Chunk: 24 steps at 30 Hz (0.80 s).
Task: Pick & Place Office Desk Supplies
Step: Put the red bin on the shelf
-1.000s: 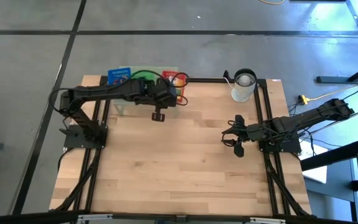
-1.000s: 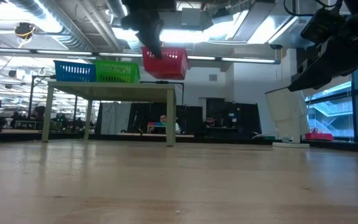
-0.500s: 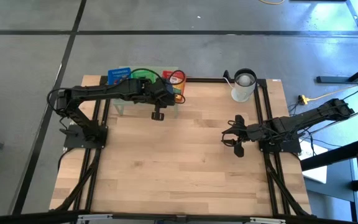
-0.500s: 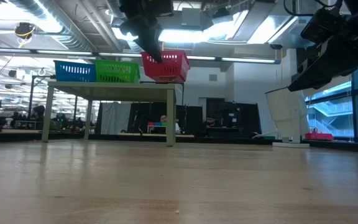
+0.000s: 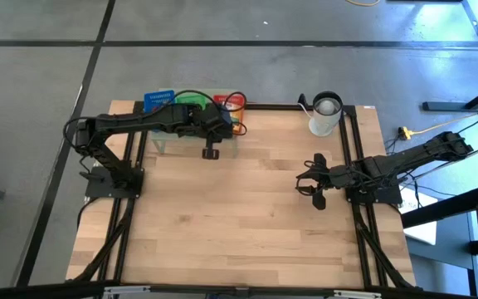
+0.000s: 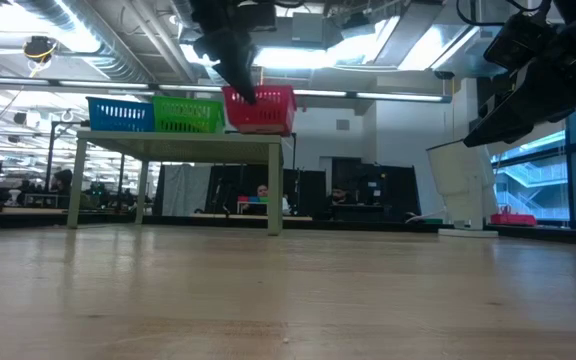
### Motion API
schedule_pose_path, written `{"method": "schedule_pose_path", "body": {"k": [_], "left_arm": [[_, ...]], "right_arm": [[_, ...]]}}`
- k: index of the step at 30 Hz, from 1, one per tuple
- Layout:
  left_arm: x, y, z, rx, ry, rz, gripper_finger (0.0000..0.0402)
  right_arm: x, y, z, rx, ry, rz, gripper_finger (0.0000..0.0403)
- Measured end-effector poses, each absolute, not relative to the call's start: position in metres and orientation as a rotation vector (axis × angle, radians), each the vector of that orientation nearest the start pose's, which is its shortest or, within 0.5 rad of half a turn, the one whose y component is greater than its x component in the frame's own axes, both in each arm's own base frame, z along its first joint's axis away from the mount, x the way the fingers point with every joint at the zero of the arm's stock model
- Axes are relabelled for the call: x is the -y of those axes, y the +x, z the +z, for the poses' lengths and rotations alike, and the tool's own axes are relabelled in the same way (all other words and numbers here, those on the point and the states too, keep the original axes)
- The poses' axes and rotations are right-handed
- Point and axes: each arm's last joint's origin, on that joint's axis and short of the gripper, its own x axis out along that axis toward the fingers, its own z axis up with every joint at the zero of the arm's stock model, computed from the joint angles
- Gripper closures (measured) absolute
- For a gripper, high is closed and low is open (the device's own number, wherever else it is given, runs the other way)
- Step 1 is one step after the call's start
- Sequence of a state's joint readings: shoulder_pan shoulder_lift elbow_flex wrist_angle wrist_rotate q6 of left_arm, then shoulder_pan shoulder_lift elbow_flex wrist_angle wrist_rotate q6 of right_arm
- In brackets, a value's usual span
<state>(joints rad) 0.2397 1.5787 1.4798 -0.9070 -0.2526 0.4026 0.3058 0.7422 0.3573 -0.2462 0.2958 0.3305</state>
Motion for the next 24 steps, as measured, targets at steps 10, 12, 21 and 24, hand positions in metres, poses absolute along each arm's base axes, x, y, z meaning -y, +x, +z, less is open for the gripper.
{"method": "schedule_pose_path", "body": {"k": [10,12,21,24], "left_arm": [[-0.088,0.311,0.312,-1.107,0.354,0.238,0.0394],[-0.09,0.311,0.312,-1.109,0.352,0.248,0.0394],[-0.096,0.309,0.312,-1.122,0.354,0.283,0.0393],[-0.096,0.309,0.312,-1.122,0.354,0.283,0.0393]], "right_arm": [[-0.038,0.148,0.189,-0.595,0.132,-0.092,0.0211],[-0.038,0.148,0.189,-0.595,0.133,-0.092,0.0211],[-0.038,0.148,0.189,-0.595,0.133,-0.092,0.0211],[-0.038,0.148,0.189,-0.595,0.133,-0.092,0.0211]]}}
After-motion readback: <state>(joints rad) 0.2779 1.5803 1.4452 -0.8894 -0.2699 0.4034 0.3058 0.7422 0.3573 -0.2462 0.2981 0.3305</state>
